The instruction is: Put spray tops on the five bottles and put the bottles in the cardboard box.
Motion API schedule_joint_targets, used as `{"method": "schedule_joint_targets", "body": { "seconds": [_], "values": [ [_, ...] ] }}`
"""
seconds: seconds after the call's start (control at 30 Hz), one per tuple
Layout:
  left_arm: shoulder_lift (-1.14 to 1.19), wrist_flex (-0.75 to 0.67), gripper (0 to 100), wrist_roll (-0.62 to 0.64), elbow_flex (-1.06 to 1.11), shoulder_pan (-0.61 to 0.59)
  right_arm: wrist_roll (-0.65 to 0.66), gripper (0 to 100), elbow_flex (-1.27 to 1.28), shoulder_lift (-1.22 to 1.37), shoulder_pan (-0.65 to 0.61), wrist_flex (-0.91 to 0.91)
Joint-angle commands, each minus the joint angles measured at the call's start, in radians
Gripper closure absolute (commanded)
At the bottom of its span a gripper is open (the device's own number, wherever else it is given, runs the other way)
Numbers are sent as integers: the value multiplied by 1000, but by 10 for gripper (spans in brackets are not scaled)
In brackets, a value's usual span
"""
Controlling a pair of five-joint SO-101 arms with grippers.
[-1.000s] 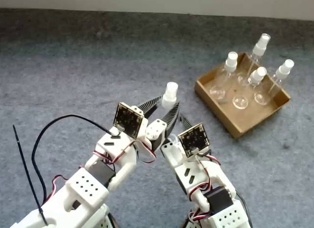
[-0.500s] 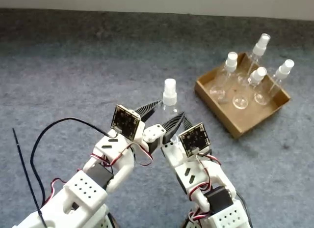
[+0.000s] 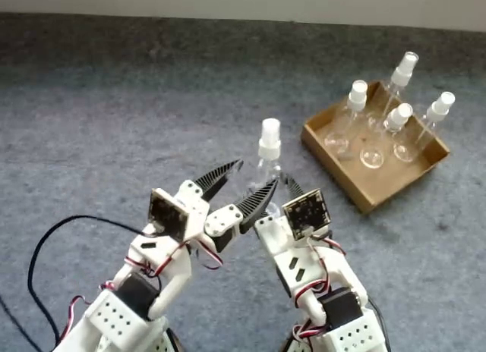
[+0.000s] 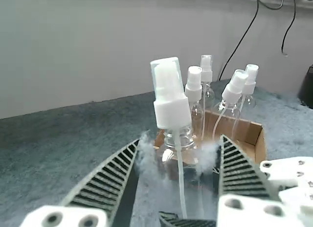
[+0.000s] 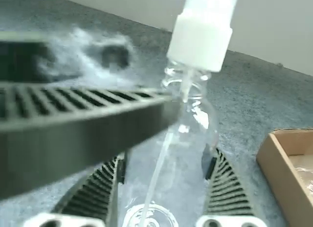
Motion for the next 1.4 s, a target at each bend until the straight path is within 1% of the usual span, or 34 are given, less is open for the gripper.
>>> {"method": "schedule_joint_targets", "body": {
  "seconds": [0.0, 0.07, 0.13, 0.2, 0.27, 0.33, 0.47, 0.57, 0.7, 0.9, 1.0, 1.13, 1.2, 1.27, 1.37],
  "values": [
    [-286, 256, 811, -11, -33, -16, -8, 903, 119, -16, 61, -5],
    [-367, 350, 811, -9, -59, -18, -8, 903, 108, -16, 62, -5],
    [-352, 420, 811, -9, -93, -18, -8, 903, 108, -16, 64, -5],
    [-315, 459, 812, -8, -102, -10, -8, 903, 108, -16, 64, -5],
    [-289, 465, 813, -8, -101, -8, -8, 903, 107, -16, 64, -5],
    [-280, 465, 846, -8, -101, -12, -8, 903, 90, -16, 64, -18],
    [-282, 463, 1000, -8, -101, -15, -8, 903, 19, -16, 79, -30],
    [-292, 465, 965, -8, -101, -10, -8, 903, -24, -10, 107, -30],
    [-298, 468, 998, -8, -82, 5, -3, 903, -87, -7, 125, -31],
    [-298, 468, 994, -8, -28, 165, -2, 903, -248, 7, 127, -28],
    [-298, 468, 994, -8, -27, 209, -5, 903, -343, 110, 127, -28],
    [-298, 463, 994, -8, 18, 249, -8, 903, -492, 320, 120, -28],
    [-298, 436, 994, -8, 41, 266, -8, 903, -555, 390, 97, -30],
    [-298, 364, 994, -8, 77, 272, -8, 903, -605, 423, 59, -31],
    [-298, 285, 994, -8, 94, 263, -8, 903, -645, 426, -38, -28]
  ]
}}
